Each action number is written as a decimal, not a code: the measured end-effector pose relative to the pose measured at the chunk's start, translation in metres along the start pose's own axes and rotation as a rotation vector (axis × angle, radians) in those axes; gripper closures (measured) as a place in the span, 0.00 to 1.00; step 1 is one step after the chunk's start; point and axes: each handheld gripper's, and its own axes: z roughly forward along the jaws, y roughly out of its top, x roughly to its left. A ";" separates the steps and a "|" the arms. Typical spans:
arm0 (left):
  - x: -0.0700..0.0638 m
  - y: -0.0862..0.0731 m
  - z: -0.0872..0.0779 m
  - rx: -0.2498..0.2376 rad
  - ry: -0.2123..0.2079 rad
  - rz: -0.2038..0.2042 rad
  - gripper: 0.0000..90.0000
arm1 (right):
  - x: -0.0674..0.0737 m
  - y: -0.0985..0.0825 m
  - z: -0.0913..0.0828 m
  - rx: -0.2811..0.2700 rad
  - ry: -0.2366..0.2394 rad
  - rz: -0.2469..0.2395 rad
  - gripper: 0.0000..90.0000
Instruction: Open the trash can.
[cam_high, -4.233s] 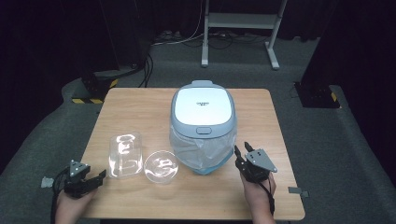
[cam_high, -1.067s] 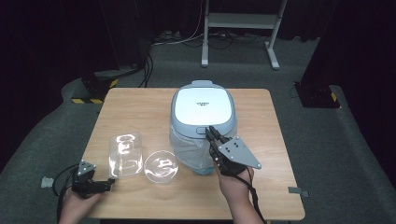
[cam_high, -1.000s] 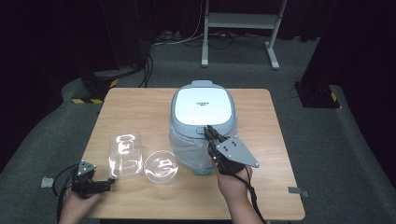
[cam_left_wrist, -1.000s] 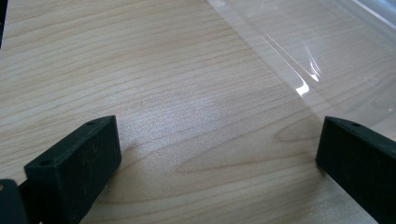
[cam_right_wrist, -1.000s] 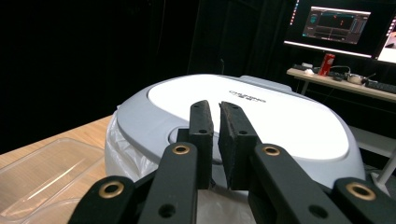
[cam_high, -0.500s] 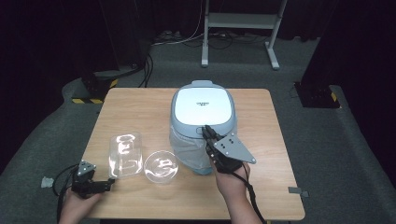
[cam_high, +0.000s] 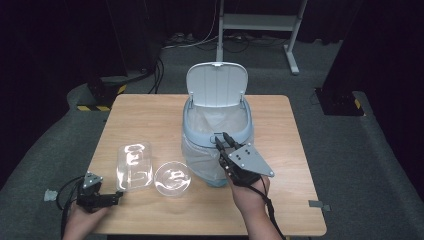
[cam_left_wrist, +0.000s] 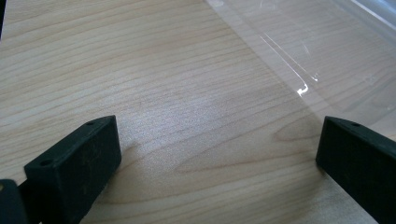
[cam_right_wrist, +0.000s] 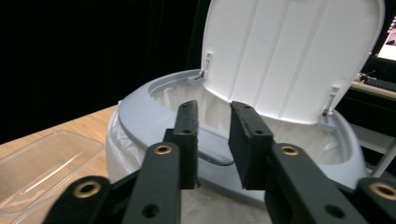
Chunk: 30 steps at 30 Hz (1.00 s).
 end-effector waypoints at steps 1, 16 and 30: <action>0.000 0.000 0.000 0.000 -0.002 -0.002 0.00 | -0.003 0.001 -0.004 -0.002 -0.007 0.005 0.72; 0.000 0.000 0.000 0.001 0.000 0.002 0.00 | -0.051 -0.041 -0.031 0.086 -0.153 0.059 0.56; 0.000 -0.001 -0.001 0.001 -0.009 0.007 0.01 | -0.065 -0.125 -0.024 0.234 -0.223 0.056 0.55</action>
